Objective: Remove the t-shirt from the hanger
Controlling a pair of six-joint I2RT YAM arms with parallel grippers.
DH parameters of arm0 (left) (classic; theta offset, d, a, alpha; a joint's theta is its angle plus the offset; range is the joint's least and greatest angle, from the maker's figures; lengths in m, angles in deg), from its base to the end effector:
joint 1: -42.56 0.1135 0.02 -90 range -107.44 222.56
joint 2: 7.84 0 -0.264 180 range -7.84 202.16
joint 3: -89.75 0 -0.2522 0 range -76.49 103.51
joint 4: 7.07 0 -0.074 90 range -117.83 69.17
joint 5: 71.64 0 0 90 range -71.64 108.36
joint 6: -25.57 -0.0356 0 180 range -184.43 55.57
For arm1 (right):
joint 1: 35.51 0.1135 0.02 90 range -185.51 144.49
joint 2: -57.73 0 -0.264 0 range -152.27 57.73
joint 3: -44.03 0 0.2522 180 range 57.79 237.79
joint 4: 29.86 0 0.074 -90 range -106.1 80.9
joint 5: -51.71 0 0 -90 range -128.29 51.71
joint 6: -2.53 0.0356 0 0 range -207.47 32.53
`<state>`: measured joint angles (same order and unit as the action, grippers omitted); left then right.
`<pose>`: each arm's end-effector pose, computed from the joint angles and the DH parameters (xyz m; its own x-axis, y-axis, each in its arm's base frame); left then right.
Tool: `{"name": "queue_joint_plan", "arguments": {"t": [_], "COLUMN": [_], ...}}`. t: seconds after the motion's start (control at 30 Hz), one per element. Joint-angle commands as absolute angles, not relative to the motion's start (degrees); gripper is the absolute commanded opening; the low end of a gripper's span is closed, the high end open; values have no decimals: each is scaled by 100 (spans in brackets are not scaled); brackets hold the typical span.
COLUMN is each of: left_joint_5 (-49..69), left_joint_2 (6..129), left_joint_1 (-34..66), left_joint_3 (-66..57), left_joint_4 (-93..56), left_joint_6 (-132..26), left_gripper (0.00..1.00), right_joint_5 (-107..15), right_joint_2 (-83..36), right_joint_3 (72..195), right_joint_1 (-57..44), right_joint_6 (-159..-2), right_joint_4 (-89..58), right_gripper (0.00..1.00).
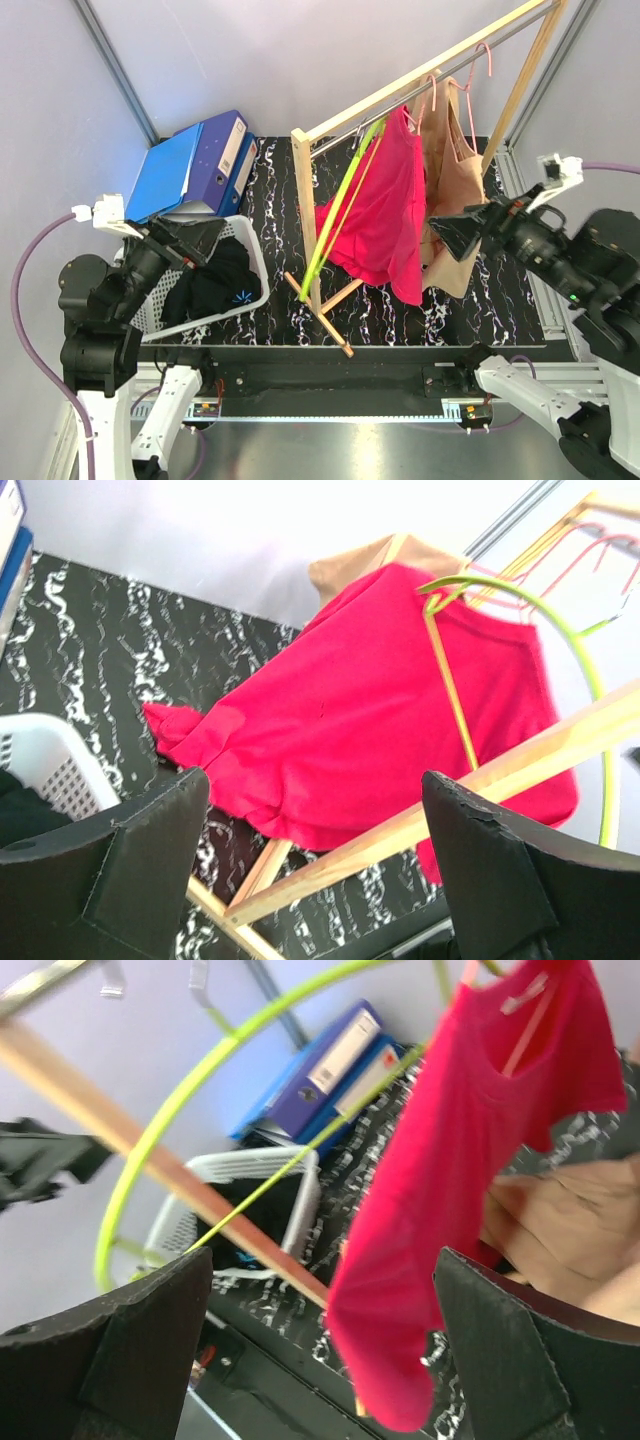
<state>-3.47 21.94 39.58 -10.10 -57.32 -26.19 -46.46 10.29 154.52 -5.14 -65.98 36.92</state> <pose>0.0580 -0.0163 0.4391 -0.2581 -0.5619 -0.7859 0.3309 0.7129 -0.6183 0.0533 0.0371 0.5257 -0.2804 0.2560 -0.9251 -0.5589 0.7400 0.3742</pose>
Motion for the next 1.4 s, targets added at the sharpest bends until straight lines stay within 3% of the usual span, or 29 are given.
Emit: {"name": "queue_joint_plan", "arguments": {"t": [0.0, 0.17, 0.33, 0.47, 0.5, 0.57, 0.6, 0.73, 0.8, 1.17, 1.37], "left_joint_5": [-528, -827, -1309, -1530, -1530, -1513, -1513, -1513, -1495, -1223, -1161], "left_joint_2": [2511, 2915, 3223, 3487, 3496, 3479, 3452, 3356, 3320, 3241, 3460], "left_joint_1": [3975, 3975, 3975, 3975, 3975, 3975, 3975, 3975, 3975, 3975, 3975], "left_joint_3": [-697, -459, -635, -723, -801, -863, -916, -1170, -1232, -1409, -970], "left_joint_4": [-5010, -4703, -4027, -3867, -3867, -3850, -3858, -3850, -3876, -4122, -4166], "left_joint_6": [-2339, -2190, -1786, -1653, -1653, -1697, -1714, -1741, -1758, -2031, -2163], "left_gripper": [90, 90, 88, 86, 85, 85, 85, 84, 84, 83, 83], "right_joint_5": [-4186, -4936, -4700, -4007, -3892, -3673, -3654, -3627, -3557, -3495, -3785], "right_joint_2": [666, 763, 772, 868, 895, 965, 991, 1009, 948, -78, -712], "right_joint_3": [15070, 14323, 13857, 13593, 13505, 13434, 13391, 13469, 13687, 15269, 15500], "right_joint_1": [-510, -510, -510, -510, -510, -510, -510, -510, -510, -510, -501], "right_joint_6": [-6708, -6621, -6682, -6805, -6831, -6884, -6910, -7085, -7200, -7798, -7842], "right_joint_4": [3587, 3032, 2952, 2777, 2741, 2601, 2557, 2372, 2363, 2916, 3084], "right_gripper": [98, 90, 82, 62, 50, 38, 26, 4, 0, 0, 0]}}
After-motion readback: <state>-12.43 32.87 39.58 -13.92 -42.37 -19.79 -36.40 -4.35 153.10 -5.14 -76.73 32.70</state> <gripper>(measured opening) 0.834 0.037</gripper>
